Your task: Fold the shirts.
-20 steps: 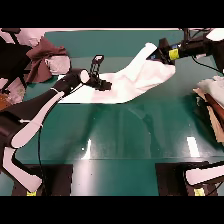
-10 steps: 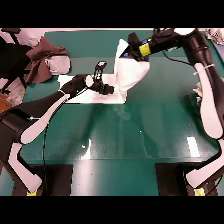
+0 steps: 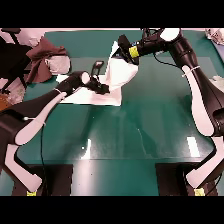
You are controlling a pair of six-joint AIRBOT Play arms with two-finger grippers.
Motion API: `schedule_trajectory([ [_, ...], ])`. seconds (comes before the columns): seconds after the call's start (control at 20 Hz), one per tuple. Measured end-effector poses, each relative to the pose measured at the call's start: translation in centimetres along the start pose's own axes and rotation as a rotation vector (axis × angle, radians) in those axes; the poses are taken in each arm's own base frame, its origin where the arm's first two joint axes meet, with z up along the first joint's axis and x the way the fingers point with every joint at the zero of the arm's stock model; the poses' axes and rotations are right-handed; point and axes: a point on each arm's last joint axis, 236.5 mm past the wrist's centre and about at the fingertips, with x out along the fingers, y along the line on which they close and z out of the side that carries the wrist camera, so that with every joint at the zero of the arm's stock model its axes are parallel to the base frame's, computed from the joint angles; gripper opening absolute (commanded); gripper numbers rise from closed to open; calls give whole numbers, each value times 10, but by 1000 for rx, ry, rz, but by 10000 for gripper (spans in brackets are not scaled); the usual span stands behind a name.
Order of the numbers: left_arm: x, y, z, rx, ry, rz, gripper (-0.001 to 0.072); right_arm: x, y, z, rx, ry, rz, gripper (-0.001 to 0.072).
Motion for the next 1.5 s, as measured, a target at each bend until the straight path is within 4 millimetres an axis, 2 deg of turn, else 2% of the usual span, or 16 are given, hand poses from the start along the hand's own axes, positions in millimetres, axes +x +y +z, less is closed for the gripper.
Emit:
schedule_trajectory([
  [0.15, -54, 23, 31, -28, -74, 23, 32, 1, 2, 7, 2, -28, 10, 13],
  [0.3, -120, 52, 52, -48, -138, 74, 33, 6, 4, 6, 6, -36, 18, 13],
  [0.4, -171, 76, 65, -66, -202, 135, 33, 16, 10, -1, 3, -33, 29, 13],
  [0.5, -220, 99, 71, -88, -262, 212, 32, 33, 19, -11, -7, -36, 48, 12],
  [0.6, -263, 115, 71, -110, -309, 275, 33, 58, 30, -24, -20, -34, 70, 13],
  [0.7, -293, 127, 66, -131, -328, 323, 32, 90, 40, -39, -31, -37, 96, 14],
  [0.85, -311, 137, 50, -155, -298, 364, 33, 140, 53, -56, -34, -93, 145, 17],
  [0.95, -314, 140, 41, -168, -267, 378, 33, 172, 59, -67, -3, -146, 193, 30],
  [1.1, -315, 141, 32, -181, -239, 381, 33, 219, 54, -83, 124, -200, 261, 364],
  [1.2, -316, 141, 28, -190, -223, 380, 33, 246, 42, -89, 188, -233, 279, 444],
  [1.35, -314, 139, 21, -210, -198, 374, 33, 259, 28, -75, 246, -328, 302, 447],
  [1.4, -314, 139, 19, -215, -191, 373, 33, 257, 26, -69, 254, -348, 304, 447],
  [1.5, -314, 139, 18, -219, -184, 373, 33, 238, 28, -54, 195, -357, 285, 447],
])
